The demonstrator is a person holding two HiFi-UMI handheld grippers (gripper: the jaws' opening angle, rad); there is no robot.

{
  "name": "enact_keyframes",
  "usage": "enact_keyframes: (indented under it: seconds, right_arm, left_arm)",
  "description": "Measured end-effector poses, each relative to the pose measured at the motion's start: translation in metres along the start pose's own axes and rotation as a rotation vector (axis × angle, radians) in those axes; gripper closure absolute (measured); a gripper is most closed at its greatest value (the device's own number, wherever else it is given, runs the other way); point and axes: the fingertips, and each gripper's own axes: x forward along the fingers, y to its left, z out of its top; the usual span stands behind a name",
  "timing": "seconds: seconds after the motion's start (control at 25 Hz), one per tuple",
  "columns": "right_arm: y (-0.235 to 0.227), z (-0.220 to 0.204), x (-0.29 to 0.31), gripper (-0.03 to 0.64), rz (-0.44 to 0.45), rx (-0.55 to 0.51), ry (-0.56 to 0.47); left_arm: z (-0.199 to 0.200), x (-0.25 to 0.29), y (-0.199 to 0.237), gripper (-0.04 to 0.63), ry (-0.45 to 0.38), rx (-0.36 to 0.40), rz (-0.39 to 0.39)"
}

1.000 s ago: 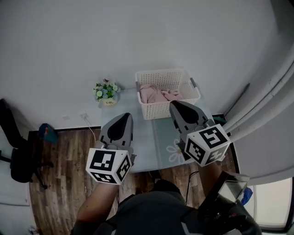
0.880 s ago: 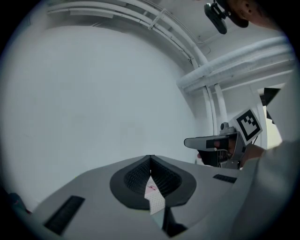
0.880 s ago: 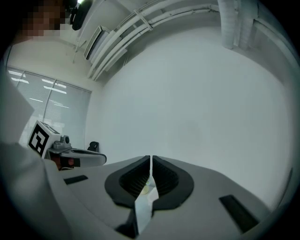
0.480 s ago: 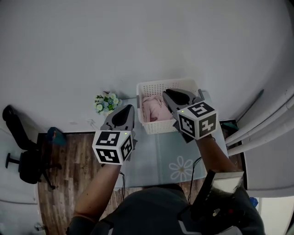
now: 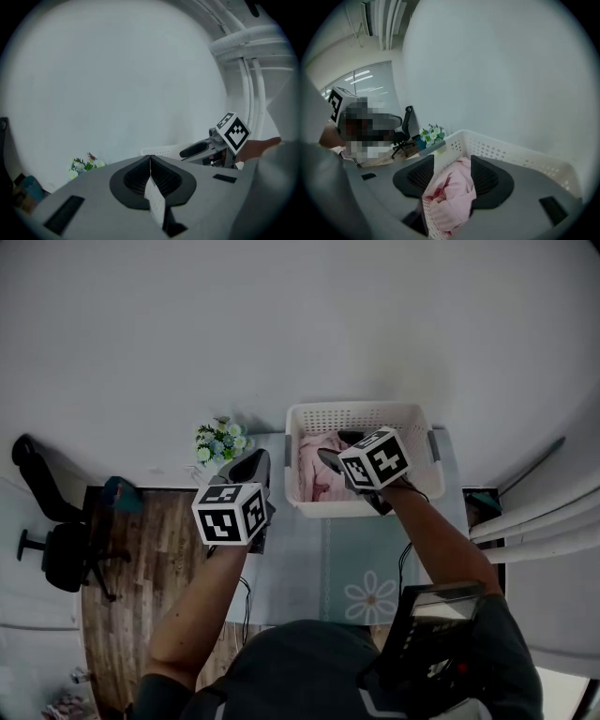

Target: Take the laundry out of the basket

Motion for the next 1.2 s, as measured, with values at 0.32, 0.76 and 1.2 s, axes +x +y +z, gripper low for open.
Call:
enact_keyframes:
  seconds: [0.32,0.76,1.2]
  right_arm:
    - [-0.030,-0.044,0.066,0.272,0.054,-0.042,0.205]
    - [-0.035,-0.123,0.125,0.149,0.159,-0.146,0.481]
    - [-0.044,-0.169,0.155,0.144,0.203,-0.138,0.609]
  left_arm:
    - [-0.055,0.046,0.040,0.586,0.145,-0.095,0.049]
    - [-0.123,0.089,0.060,0.586,0.321,-0.204,0.075]
    - [-0.165,0.120,0.064,0.586,0.368,-0.275,0.071]
